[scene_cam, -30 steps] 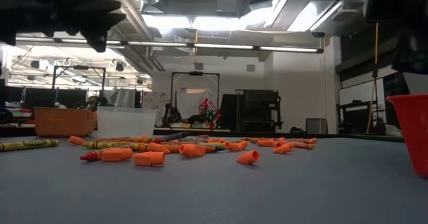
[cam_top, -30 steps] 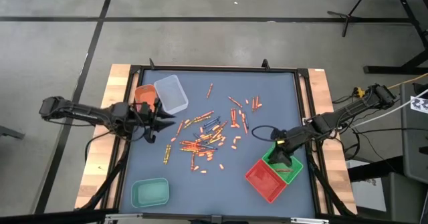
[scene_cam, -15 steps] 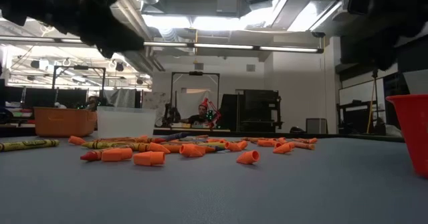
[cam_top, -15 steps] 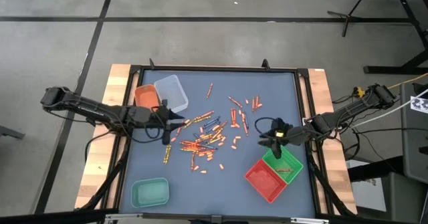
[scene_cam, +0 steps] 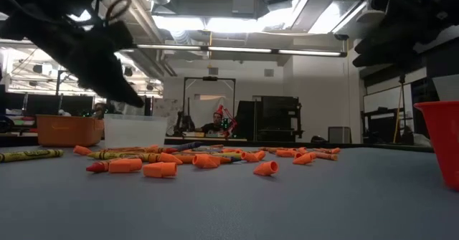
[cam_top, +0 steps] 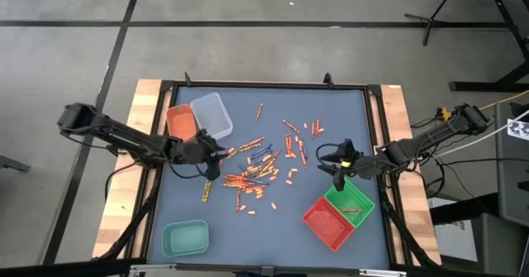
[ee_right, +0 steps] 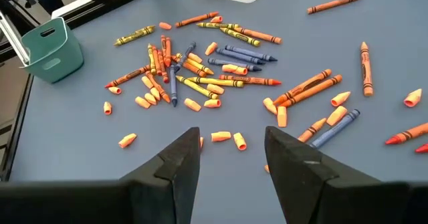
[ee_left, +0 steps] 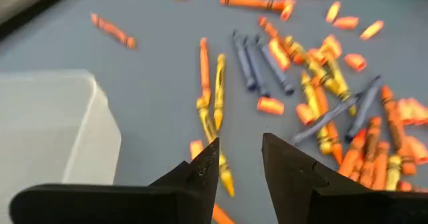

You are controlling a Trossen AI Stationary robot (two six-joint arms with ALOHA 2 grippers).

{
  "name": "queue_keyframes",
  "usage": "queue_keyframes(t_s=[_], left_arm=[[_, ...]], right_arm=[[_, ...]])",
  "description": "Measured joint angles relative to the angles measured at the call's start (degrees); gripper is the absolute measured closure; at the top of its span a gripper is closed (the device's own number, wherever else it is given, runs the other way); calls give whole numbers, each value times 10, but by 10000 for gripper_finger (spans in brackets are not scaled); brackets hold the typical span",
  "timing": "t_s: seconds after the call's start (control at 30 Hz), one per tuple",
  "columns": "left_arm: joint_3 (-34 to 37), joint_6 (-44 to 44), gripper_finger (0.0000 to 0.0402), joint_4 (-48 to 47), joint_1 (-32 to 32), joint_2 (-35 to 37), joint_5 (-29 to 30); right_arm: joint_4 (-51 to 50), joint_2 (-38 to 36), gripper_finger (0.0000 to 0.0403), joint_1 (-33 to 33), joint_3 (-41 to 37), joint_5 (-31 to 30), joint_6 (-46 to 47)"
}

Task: Sort crayons
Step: Put the orange crayon into the transparent bin

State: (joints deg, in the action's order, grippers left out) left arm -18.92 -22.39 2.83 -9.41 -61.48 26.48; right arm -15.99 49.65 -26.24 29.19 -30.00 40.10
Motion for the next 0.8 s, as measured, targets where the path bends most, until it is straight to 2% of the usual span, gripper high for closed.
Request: queue_keyframes(t_s=[0.37,0.8], left_arm=[[0,-87,321,1,0,-90,-2],[0,-174,321,-8,0,-157,-10]], right_arm=[[0,0,237,0,0,0,0],[0,0,237,0,0,0,0]])
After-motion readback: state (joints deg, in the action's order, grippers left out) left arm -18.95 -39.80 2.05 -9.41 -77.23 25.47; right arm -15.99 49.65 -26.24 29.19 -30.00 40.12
